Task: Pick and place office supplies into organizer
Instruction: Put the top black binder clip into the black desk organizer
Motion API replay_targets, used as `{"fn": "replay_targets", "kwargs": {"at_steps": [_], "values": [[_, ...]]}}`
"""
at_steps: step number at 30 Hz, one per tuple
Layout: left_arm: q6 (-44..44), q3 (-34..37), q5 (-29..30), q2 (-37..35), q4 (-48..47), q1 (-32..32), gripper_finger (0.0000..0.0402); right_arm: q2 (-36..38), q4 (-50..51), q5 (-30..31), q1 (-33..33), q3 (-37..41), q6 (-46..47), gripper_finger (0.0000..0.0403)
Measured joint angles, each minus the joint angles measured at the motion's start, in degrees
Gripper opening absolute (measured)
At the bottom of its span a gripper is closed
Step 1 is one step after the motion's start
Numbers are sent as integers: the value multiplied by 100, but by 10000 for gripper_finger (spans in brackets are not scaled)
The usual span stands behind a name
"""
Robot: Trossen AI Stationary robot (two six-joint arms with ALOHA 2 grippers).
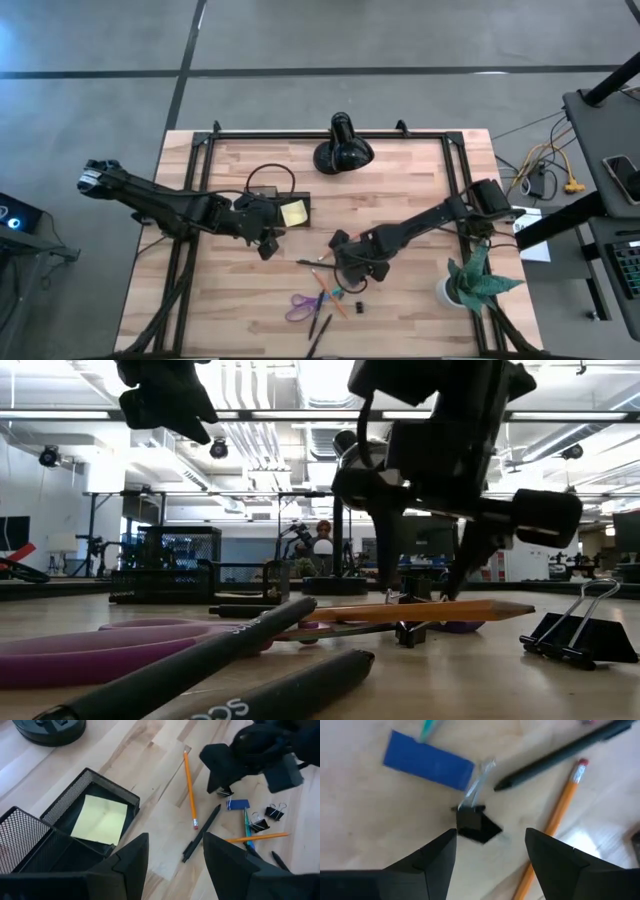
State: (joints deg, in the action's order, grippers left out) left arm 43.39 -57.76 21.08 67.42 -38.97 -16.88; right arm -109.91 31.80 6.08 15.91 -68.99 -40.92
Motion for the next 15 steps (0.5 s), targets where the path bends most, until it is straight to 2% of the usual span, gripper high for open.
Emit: {"fn": "replay_targets", "kwargs": {"at_steps": [9,15], "values": [[128,0,28,0,-4,0,169,28,253,-22,48,-11,-1,187],[134,0,28,0,-4,0,169,66,208,344,31,-154,-154,194]]}}
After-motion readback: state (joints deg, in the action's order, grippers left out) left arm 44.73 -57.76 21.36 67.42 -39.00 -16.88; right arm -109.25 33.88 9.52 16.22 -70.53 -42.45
